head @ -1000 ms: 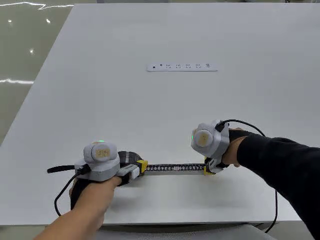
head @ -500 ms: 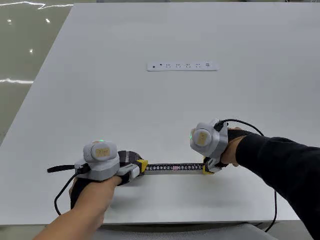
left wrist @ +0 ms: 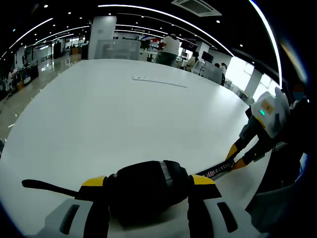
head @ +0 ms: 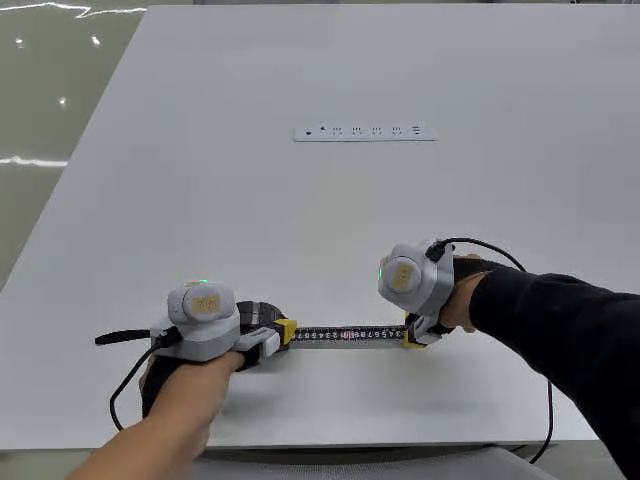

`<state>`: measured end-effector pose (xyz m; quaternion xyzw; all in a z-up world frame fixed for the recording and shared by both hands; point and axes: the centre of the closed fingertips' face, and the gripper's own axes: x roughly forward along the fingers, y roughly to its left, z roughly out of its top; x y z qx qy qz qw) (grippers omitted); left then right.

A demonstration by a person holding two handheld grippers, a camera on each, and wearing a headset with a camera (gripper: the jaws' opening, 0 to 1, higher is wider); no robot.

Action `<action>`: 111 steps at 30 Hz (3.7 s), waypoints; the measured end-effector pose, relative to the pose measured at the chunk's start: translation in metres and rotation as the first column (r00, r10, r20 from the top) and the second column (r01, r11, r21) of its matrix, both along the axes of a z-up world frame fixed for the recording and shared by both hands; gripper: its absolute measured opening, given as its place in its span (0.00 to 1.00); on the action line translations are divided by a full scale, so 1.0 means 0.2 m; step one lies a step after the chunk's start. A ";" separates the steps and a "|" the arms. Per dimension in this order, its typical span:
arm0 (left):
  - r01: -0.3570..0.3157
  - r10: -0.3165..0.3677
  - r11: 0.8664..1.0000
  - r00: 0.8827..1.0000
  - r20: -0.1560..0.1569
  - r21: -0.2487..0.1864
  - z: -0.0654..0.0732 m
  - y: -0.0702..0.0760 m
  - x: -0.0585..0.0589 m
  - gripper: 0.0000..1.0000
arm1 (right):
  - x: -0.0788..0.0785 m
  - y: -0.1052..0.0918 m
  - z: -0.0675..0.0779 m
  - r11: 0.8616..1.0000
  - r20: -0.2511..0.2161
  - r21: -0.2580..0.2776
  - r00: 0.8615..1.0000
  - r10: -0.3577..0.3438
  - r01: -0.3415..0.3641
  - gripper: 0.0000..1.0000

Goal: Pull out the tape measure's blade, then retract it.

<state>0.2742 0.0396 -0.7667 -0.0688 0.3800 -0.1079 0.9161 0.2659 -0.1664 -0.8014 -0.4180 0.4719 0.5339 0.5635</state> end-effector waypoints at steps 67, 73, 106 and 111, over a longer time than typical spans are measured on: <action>-0.002 0.002 1.000 1.000 -0.013 -0.026 0.00 0.00 0.00 0.60 | -0.01 0.11 0.01 0.997 -0.005 0.074 1.000 0.005 -0.004 0.11; -0.003 0.002 1.000 1.000 -0.012 -0.025 0.00 0.00 0.00 0.60 | -0.01 0.12 0.01 0.997 -0.005 0.078 1.000 0.004 -0.003 0.11; 0.002 -0.002 1.000 1.000 -0.014 -0.030 0.00 0.00 -0.01 0.60 | -0.01 0.18 0.00 0.995 0.004 0.104 1.000 0.003 -0.003 0.11; 0.003 -0.003 1.000 1.000 -0.015 -0.031 0.00 0.00 -0.01 0.60 | -0.01 0.19 0.01 0.994 0.006 0.110 1.000 0.006 -0.007 0.11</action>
